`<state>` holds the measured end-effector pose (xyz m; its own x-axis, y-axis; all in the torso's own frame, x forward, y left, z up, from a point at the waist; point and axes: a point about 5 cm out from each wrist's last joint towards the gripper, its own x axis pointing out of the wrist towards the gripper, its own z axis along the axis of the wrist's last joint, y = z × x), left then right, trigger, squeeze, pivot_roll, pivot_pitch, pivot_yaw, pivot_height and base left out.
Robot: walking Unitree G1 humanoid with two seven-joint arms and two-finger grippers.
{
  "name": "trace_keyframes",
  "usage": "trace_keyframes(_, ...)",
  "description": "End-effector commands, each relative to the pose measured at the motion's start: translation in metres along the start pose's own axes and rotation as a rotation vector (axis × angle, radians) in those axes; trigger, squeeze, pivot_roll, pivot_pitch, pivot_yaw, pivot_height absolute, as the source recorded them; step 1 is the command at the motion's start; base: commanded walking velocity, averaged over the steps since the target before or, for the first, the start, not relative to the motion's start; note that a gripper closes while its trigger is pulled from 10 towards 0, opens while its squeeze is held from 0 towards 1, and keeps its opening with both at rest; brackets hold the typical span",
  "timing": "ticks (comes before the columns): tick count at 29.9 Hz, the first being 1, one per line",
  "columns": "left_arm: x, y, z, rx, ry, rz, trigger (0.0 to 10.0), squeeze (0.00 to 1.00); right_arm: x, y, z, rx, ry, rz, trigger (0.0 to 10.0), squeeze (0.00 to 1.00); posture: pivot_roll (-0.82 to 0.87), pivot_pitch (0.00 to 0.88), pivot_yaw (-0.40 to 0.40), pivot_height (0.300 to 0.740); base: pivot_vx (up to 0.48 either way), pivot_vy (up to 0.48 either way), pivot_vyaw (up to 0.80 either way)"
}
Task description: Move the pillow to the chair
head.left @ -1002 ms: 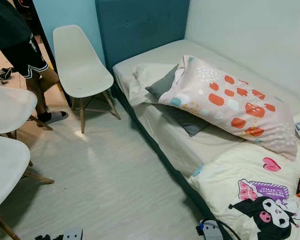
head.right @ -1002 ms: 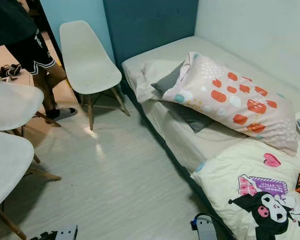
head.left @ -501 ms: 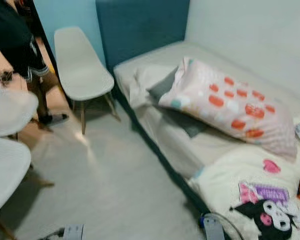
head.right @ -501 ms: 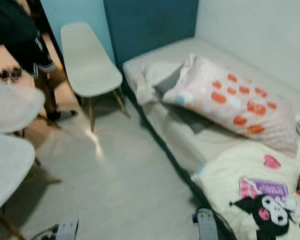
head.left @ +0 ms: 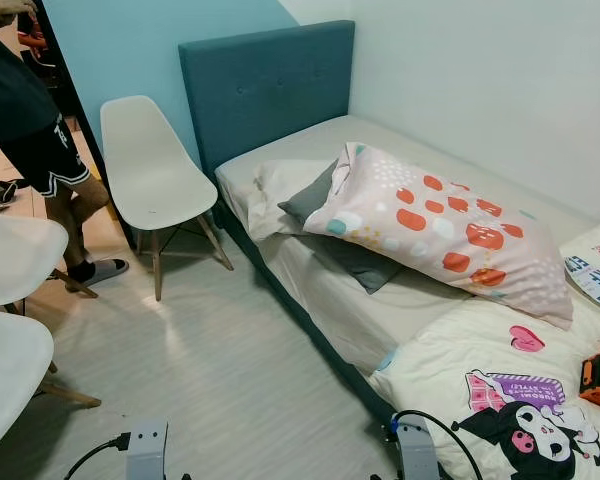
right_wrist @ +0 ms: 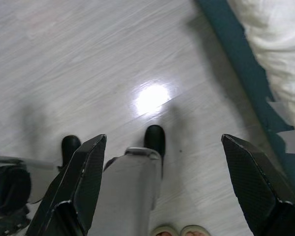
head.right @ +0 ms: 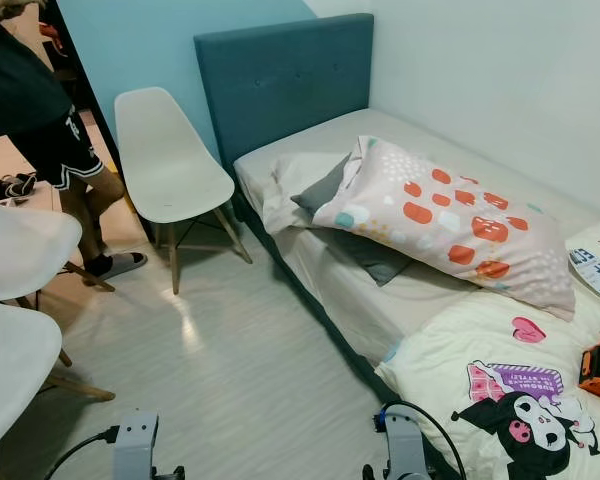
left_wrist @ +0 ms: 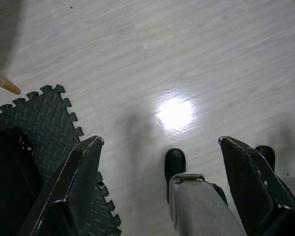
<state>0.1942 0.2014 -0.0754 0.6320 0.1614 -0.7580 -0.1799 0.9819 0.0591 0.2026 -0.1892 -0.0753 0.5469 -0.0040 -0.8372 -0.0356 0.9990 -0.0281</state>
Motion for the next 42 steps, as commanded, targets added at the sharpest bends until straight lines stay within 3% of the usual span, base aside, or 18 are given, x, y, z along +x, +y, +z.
trace_keyframes(1, 0.000, 0.007, 0.001, -0.026, -0.009, -0.003, 10.0, 0.00, 0.000, 0.001, -0.001, -0.007, 0.001, -0.003, 10.0, 0.00, -0.12, 0.000, 0.031, 0.740, 0.000, 0.000, 0.00)
trace_keyframes(7, 0.000, 0.007, 0.004, -0.092, -0.023, -0.027, 10.0, 0.00, 0.001, -0.003, 0.028, 0.095, -0.120, -0.001, 10.0, 0.00, -0.12, 0.000, 0.030, 0.740, 0.000, 0.000, 0.00)
trace_keyframes(10, 0.000, 0.007, 0.003, -0.095, -0.021, -0.027, 10.0, 0.00, -0.001, -0.003, 0.065, 0.159, -0.246, 0.024, 10.0, 0.00, -0.13, 0.000, 0.030, 0.740, 0.000, 0.000, 0.00)
trace_keyframes(16, 0.001, 0.007, 0.011, -0.137, -0.057, -0.009, 10.0, 0.00, -0.003, 0.006, 0.095, 0.105, -0.334, 0.067, 10.0, 0.00, -0.14, 0.000, 0.015, 0.740, 0.000, 0.000, 0.00)
trace_keyframes(24, 0.004, 0.013, 0.047, -0.192, -0.217, 0.009, 10.0, 0.00, -0.008, 0.006, 0.116, 0.112, -0.423, 0.093, 10.0, 0.00, -0.13, 0.000, 0.006, 0.740, 0.000, 0.000, 0.00)
trace_keyframes(28, 0.004, 0.026, 0.072, -0.196, -0.313, 0.018, 10.0, 0.00, -0.014, -0.004, 0.133, 0.130, -0.498, 0.086, 10.0, 0.00, -0.13, 0.009, 0.009, 0.740, 0.313, 0.000, 0.00)
trace_keyframes(33, 0.004, 0.027, 0.074, -0.211, -0.318, 0.016, 10.0, 0.00, -0.016, -0.009, 0.139, 0.152, -0.523, 0.085, 10.0, 0.00, -0.14, 0.017, 0.014, 0.740, 0.427, 0.000, 0.00)
trace_keyframes(42, 0.004, 0.011, 0.069, -0.204, -0.305, -0.019, 10.0, 0.00, -0.018, -0.008, 0.144, 0.187, -0.550, 0.100, 10.0, 0.00, -0.15, 0.026, 0.024, 0.740, 0.480, 0.000, -0.51)
